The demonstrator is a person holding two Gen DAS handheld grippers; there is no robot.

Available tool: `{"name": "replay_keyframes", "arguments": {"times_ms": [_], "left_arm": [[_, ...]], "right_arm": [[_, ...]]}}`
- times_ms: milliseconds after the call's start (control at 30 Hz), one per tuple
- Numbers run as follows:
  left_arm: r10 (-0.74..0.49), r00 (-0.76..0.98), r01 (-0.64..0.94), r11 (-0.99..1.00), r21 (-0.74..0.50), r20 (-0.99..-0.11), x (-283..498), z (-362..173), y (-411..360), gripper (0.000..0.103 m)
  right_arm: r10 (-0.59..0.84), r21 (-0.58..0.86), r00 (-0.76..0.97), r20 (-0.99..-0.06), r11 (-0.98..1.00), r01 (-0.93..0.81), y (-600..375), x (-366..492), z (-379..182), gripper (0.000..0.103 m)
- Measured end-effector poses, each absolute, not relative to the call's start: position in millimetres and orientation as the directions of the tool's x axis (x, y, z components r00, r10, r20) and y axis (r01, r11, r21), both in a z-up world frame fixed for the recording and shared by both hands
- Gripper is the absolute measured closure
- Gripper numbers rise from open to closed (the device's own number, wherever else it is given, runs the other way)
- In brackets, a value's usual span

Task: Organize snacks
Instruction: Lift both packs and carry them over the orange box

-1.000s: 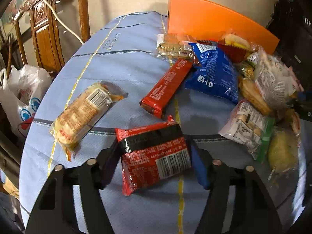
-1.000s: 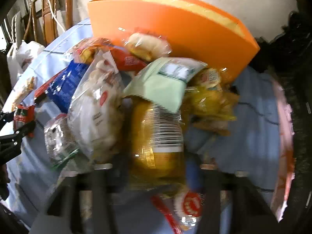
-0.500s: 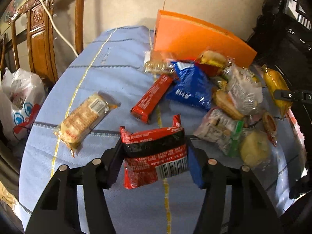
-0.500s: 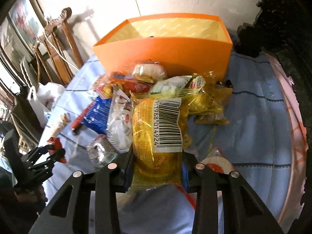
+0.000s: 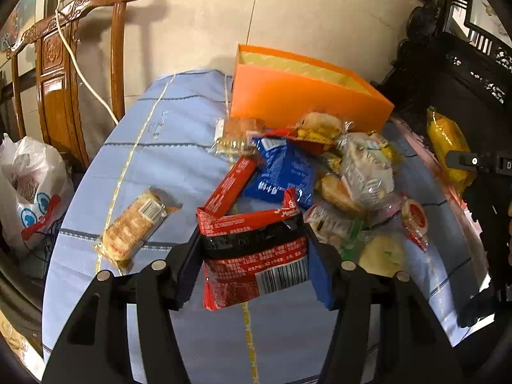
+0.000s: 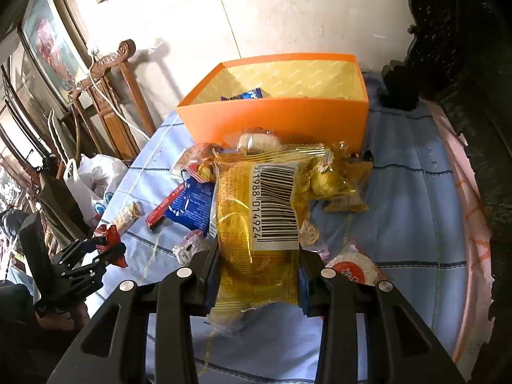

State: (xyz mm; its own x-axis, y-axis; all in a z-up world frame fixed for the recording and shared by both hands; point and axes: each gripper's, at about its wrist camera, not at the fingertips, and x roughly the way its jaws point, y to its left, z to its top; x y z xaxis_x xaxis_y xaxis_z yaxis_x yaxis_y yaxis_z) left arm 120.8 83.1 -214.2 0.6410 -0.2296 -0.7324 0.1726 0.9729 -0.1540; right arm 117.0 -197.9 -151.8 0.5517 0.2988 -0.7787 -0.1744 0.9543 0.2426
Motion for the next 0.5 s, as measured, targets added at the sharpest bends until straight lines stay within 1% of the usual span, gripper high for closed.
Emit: {"name": "replay_keyframes", "arguments": {"times_ms": [300, 500], "left_arm": [[-0.263, 0.694, 0.227, 0.963, -0.143, -0.671, 131, -174, 63, 0.046], [-0.3, 0.719, 0.267, 0.952, -0.15, -0.627, 172, -132, 40, 0.046]], "right_arm": [[0.315, 0.265, 0.611, -0.726, 0.948, -0.175, -207, 116, -118, 0.065], [0.304, 0.258, 0.663, -0.685, 0.951, -0.17, -216, 135, -85, 0.065]]}}
